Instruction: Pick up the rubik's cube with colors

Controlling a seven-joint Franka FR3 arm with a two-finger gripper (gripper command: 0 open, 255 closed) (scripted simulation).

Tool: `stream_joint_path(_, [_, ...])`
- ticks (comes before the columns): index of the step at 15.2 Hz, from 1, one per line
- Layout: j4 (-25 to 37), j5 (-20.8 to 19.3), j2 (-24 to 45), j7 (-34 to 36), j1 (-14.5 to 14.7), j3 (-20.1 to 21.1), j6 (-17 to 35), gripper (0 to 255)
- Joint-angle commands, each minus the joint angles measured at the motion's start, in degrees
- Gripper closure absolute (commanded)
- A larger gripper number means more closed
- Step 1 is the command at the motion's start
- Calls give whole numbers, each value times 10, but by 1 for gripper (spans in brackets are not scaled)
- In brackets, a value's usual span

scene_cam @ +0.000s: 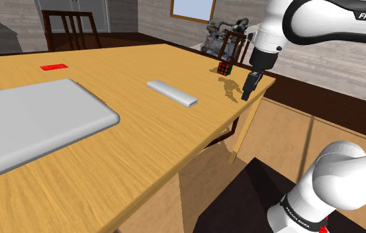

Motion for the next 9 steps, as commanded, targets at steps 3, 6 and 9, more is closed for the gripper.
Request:
stream_joint_path(3, [26,-10,35,-27,-6,-22,8,0])
stream_joint_path(6, [72,-19,90,-68,-13,-52,16,0])
stream_joint_path(9, [124,-23,148,-109,-17,-81,21,0])
